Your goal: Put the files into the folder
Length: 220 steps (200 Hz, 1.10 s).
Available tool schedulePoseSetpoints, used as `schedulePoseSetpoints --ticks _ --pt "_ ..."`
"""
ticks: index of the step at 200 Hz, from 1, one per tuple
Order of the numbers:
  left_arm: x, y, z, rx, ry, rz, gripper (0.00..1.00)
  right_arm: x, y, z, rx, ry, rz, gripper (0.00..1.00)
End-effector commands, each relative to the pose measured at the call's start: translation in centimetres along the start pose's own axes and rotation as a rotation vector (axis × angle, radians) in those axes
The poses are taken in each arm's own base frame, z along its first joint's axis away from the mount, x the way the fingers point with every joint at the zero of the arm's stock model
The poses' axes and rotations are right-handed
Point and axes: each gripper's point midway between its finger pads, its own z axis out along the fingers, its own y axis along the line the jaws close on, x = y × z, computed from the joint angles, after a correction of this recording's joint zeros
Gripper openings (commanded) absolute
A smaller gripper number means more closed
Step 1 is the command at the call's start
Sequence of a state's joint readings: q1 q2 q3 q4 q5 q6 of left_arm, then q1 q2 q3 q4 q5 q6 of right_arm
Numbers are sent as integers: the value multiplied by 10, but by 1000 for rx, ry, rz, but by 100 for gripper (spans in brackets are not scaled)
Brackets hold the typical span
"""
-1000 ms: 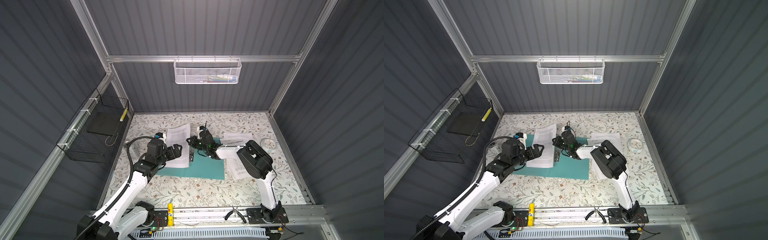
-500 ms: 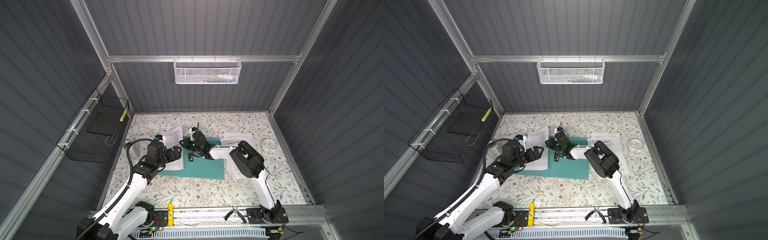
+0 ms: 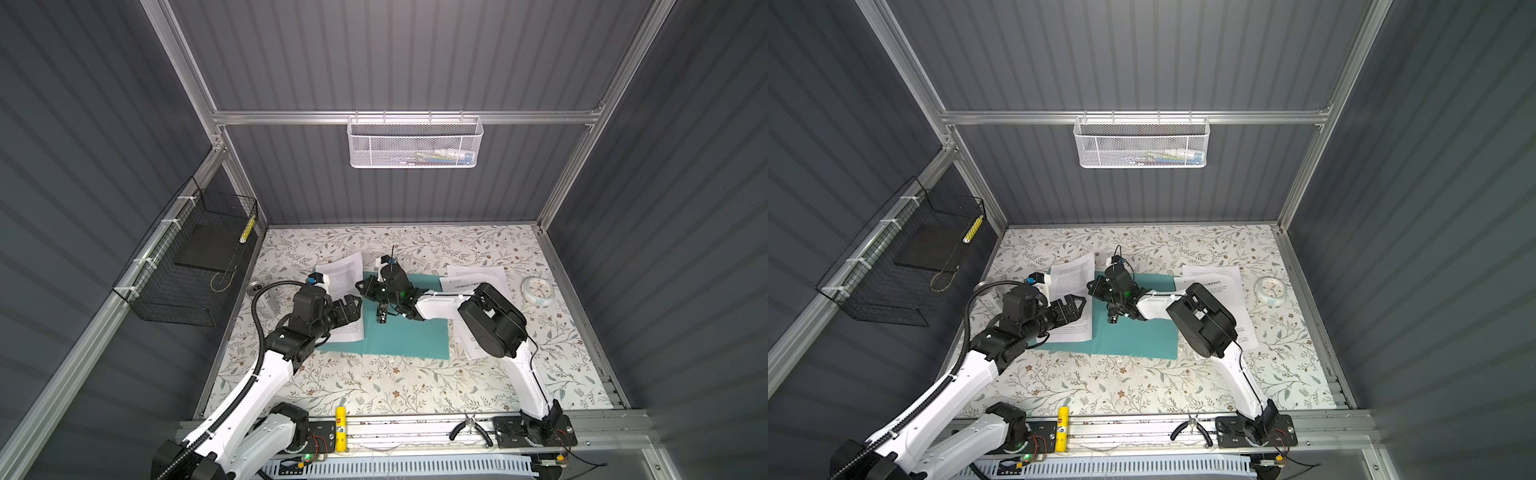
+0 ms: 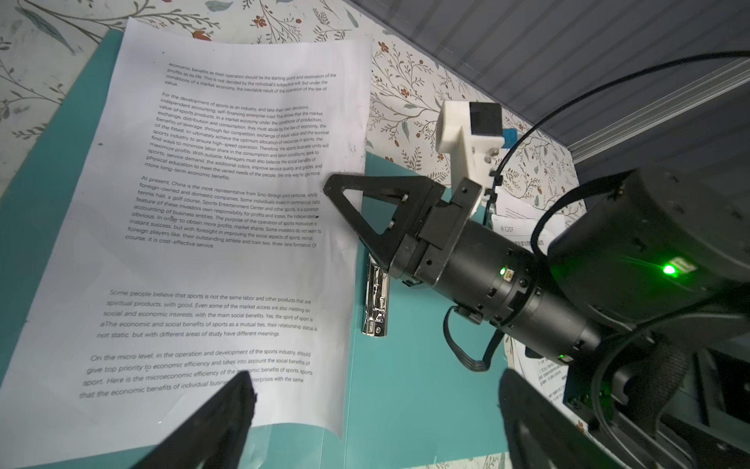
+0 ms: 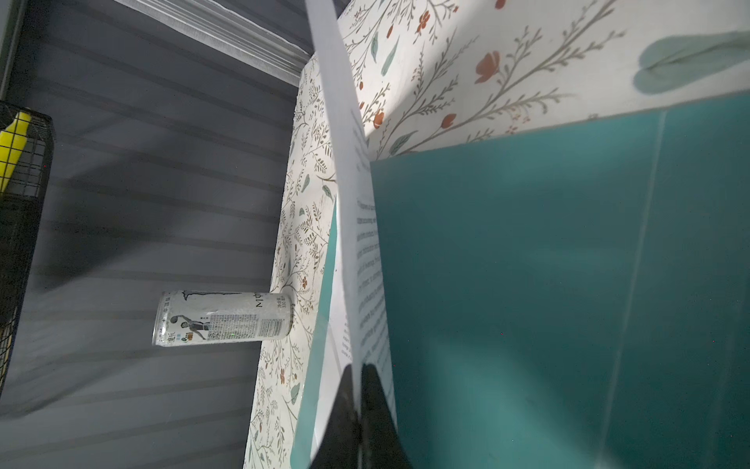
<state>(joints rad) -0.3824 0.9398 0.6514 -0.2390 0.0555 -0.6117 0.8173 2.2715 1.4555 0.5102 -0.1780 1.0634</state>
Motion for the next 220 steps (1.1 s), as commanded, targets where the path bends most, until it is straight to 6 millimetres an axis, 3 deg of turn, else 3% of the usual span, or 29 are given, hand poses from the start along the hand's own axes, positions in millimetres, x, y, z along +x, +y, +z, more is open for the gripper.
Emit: schedulePoseSetpoints --ticks 1,121,220 --pt "-1 3 -1 -6 -17 -14 94 4 -11 10 31 -1 32 0" --pt "-1 7 -3 -17 -31 -24 94 26 -21 22 60 33 107 0" --pt "3 16 -6 -45 -45 -39 94 20 -28 11 94 -41 165 0"
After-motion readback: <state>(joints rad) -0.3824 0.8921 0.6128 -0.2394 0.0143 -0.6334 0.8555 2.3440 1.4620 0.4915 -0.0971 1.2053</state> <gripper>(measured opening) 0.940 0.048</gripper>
